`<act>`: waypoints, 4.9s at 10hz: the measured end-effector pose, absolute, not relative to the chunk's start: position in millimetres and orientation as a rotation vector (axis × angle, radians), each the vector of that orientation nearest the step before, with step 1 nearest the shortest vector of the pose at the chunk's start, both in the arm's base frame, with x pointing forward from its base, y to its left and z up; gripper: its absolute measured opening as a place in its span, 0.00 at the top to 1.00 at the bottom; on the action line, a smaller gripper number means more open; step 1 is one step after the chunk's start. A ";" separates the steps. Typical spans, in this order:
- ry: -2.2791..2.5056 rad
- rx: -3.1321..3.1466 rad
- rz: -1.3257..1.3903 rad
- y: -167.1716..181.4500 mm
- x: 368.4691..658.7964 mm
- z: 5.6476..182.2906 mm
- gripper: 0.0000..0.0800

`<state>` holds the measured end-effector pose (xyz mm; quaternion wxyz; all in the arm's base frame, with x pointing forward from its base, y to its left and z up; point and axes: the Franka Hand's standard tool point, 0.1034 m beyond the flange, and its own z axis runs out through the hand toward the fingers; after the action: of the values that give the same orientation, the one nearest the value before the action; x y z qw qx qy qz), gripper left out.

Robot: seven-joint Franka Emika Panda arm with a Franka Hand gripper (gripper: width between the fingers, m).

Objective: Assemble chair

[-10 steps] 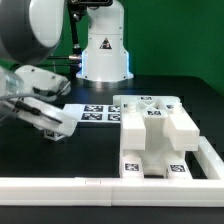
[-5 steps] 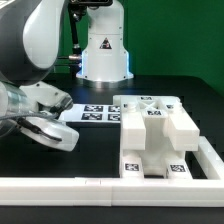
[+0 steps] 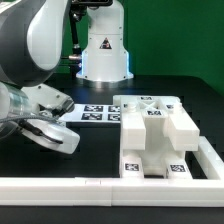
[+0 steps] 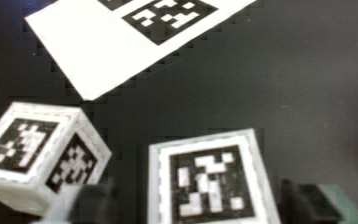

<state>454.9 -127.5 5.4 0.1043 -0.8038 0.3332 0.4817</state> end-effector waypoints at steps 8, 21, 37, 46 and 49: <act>0.877 -2.542 1.210 -119.7 504.9 80.4 0.65; 0.507 -3.042 -0.239 -24.9 560.4 172.0 0.65; -0.026 -3.068 -0.741 71.4 593.6 140.5 0.65; -0.057 -3.075 -0.713 81.1 587.6 121.9 0.65; -0.061 -3.070 -0.741 81.3 590.3 121.4 0.65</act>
Offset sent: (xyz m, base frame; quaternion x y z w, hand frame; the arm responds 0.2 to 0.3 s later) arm 0.0000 0.0000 0.0000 0.0000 0.0000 0.0000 1.0000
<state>590.3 81.3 121.4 -0.0086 -0.9718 -0.0192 -0.2347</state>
